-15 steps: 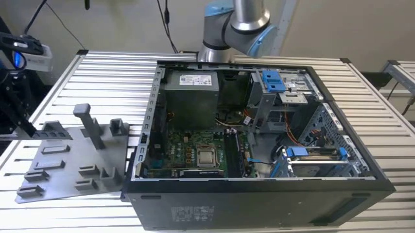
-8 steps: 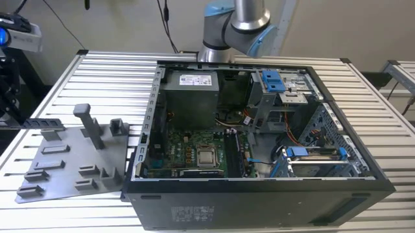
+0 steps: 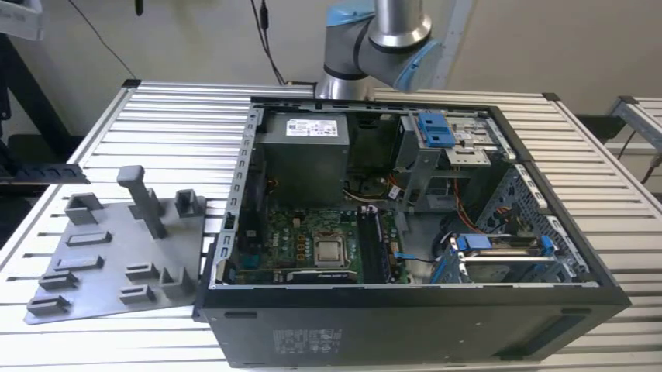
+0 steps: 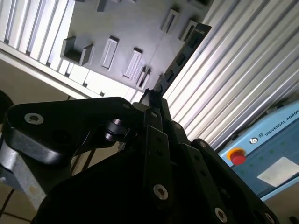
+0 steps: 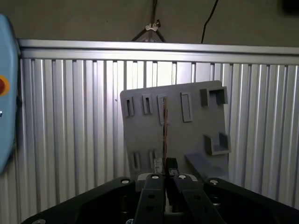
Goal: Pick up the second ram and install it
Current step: 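Pick up the second ram and move it above second insertion slot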
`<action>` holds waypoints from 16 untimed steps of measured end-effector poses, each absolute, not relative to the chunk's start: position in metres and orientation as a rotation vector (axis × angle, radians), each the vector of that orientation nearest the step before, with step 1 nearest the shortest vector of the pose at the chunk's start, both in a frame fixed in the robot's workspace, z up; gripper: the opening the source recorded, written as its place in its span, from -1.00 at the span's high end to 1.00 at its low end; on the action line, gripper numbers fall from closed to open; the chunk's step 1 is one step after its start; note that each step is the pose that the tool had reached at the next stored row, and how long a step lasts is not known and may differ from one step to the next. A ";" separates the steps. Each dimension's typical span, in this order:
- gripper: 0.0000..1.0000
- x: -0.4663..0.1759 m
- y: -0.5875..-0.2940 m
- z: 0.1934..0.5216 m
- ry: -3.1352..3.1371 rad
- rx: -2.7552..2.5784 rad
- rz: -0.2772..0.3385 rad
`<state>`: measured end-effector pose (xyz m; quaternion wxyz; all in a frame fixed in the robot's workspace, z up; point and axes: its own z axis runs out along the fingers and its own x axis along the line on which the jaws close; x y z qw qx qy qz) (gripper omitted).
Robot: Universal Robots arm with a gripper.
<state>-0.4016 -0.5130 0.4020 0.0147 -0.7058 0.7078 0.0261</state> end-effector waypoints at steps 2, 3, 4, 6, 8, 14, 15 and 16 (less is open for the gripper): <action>0.73 -0.402 -0.513 0.411 2.203 -2.197 0.082; 0.73 -0.402 -0.513 0.413 2.204 -2.197 0.082; 0.73 -0.402 -0.513 0.415 2.204 -2.197 0.082; 0.73 -0.402 -0.513 0.417 2.204 -2.198 0.084; 0.73 -0.402 -0.513 0.417 2.204 -2.198 0.084; 0.73 -0.402 -0.513 0.418 2.204 -2.198 0.084; 0.73 -0.402 -0.513 0.418 2.204 -2.198 0.084; 0.73 -0.402 -0.513 0.418 2.204 -2.198 0.084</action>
